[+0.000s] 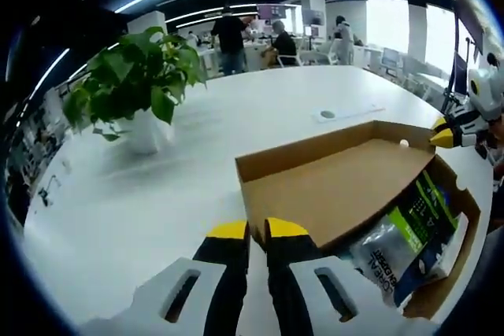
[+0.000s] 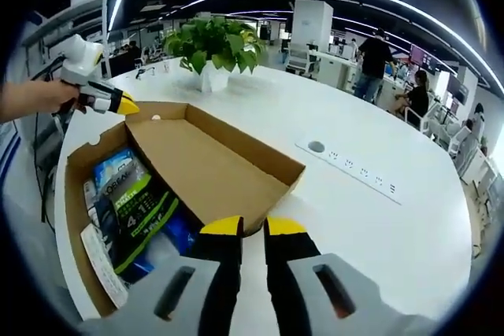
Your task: Operate the shoe box by opening the lid, removing the specified soft item, and placing it in the target area until the item is outside and the box remains undamaged.
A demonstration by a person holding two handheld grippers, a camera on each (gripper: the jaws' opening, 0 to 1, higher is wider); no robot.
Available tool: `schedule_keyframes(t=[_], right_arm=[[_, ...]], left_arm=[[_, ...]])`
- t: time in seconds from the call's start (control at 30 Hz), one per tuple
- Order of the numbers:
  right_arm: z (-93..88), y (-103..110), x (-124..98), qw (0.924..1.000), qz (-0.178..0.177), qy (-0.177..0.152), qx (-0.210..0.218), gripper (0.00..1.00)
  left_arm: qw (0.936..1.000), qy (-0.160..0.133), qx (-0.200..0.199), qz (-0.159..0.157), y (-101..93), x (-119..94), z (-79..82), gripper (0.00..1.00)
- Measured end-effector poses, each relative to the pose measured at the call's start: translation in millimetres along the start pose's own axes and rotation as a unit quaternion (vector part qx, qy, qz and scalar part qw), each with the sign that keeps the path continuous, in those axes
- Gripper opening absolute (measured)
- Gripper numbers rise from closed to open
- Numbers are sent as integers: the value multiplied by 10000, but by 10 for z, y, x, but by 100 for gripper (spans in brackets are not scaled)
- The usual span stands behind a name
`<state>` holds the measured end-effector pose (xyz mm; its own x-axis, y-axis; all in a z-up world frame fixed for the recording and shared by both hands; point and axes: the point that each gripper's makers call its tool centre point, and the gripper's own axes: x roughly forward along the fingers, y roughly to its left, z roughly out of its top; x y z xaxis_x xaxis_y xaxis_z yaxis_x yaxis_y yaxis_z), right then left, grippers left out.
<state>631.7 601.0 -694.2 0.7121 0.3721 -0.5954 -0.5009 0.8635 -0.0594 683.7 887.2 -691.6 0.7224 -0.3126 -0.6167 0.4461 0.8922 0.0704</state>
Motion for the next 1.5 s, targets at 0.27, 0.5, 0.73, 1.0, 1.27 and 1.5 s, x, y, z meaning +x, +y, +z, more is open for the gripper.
schedule_keyframes(t=[0.27,0.5,0.73,1.0,1.27,1.5], right_arm=[[9,65,-182,9999,72,-46,63,14],[19,265,-324,9993,310,-76,178,15],[-46,534,-359,9983,570,88,83,18],[-161,785,-290,9957,836,394,-64,18],[-190,974,-173,9902,1131,705,-429,18],[-233,1044,-26,9866,1156,1086,-391,17]], left_arm=[[10000,-56,63,-3,-64,-179,10,14],[9999,-33,154,-65,-172,-334,-44,17],[9995,0,234,-209,-336,-462,-118,20],[9986,95,313,-408,-507,-564,-240,23],[9971,196,399,-623,-676,-608,-356,24],[9962,238,399,-737,-729,-610,-409,23]])
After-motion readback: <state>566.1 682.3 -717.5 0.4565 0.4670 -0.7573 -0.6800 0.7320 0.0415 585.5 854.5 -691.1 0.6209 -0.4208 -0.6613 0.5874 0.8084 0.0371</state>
